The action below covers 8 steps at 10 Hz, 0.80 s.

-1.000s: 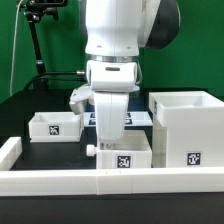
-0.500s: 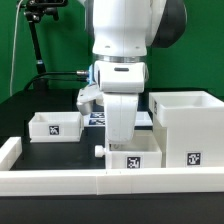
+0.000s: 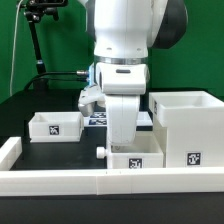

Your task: Assemble drawer

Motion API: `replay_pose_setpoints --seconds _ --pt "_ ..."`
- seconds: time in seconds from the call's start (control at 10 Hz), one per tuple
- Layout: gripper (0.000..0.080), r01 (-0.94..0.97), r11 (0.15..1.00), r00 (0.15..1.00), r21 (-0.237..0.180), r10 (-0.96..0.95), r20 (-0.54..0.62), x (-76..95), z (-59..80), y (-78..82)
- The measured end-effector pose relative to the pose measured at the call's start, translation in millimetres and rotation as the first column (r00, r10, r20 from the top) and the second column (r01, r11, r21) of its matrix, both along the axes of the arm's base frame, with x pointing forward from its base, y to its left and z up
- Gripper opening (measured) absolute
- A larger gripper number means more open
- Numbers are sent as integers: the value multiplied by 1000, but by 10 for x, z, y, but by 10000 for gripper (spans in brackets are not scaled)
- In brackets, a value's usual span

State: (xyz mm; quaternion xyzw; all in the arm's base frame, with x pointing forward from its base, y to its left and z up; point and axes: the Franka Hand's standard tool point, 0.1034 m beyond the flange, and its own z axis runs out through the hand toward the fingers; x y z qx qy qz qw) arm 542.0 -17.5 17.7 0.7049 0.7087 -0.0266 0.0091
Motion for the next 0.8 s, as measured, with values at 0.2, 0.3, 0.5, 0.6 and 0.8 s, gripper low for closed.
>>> replay_pose_setpoints --seconds 0.2,0.3,0.5,0.6,0.8 --pt "42 -9 1000 1000 5 9 -1 -12 -10 62" --pt "42 -12 1000 1000 6 12 -2 -5 -5 76" --pt "42 -28 1000 1000 7 28 0 3 -1 53" --pt "42 -25 1000 1000 7 25 2 -6 -9 43" --pt "42 -18 1000 1000 7 18 0 -11 -12 37"
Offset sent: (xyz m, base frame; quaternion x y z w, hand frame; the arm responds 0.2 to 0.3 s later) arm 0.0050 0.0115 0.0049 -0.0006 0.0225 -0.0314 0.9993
